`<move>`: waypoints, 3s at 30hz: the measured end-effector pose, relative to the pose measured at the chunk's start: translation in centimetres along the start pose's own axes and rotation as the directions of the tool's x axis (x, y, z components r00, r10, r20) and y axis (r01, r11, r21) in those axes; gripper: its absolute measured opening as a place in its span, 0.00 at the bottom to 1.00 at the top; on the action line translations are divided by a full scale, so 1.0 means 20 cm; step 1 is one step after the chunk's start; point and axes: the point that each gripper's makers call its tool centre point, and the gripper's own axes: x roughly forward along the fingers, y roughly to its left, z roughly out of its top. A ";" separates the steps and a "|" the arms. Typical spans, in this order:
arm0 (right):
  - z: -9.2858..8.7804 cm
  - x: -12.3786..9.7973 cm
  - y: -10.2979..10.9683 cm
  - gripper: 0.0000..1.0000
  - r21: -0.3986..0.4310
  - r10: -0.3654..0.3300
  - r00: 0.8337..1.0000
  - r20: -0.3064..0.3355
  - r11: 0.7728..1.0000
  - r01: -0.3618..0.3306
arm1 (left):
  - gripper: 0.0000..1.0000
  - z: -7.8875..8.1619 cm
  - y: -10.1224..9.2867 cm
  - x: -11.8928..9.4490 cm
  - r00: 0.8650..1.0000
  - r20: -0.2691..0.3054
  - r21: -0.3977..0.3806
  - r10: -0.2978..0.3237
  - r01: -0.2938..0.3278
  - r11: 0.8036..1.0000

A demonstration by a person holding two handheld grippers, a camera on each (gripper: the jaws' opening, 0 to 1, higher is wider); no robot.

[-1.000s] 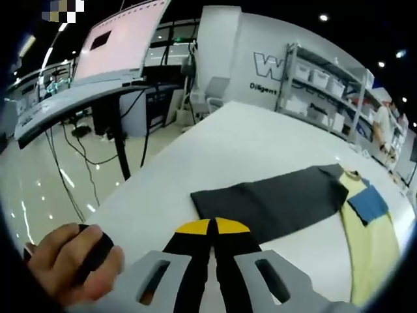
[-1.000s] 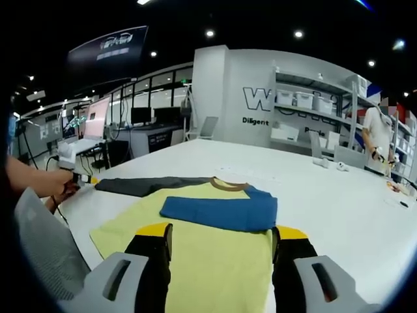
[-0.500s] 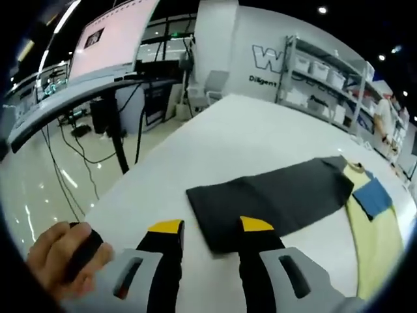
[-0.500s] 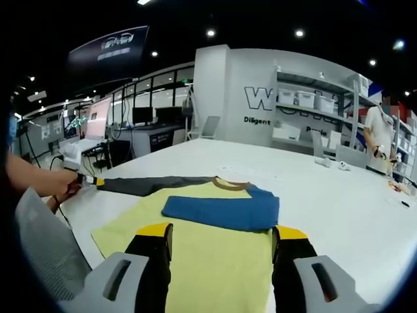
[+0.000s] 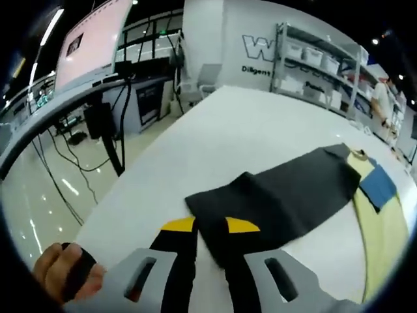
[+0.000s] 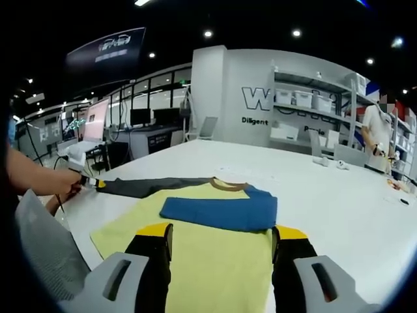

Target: Fold the garment on the visible template until the final outline fits inside the template.

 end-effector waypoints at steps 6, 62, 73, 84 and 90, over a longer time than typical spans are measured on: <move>0.00 0.00 0.00 0.63 0.003 -0.002 1.000 0.002 1.000 0.002 | 0.00 -0.01 0.00 -0.01 1.000 0.003 -0.008 -0.002 0.002 1.000; 0.01 0.00 0.01 0.61 -0.008 0.006 1.000 0.004 1.000 -0.006 | 0.00 0.43 0.02 -0.14 0.980 0.194 0.012 -0.041 0.039 0.999; 0.02 0.00 0.01 0.61 -0.003 0.010 1.000 0.017 1.000 -0.010 | 0.00 0.64 -0.32 -0.22 0.951 0.259 0.048 -0.171 0.164 0.985; 0.03 -0.01 0.01 0.61 0.002 0.013 1.000 0.026 1.000 -0.013 | 0.00 0.73 -0.60 -0.28 0.919 0.289 0.102 -0.269 0.250 0.963; 0.03 -0.01 0.01 0.61 0.003 0.014 1.000 0.026 1.000 -0.014 | 0.00 0.78 -0.73 -0.32 0.898 0.300 0.126 -0.322 0.297 0.947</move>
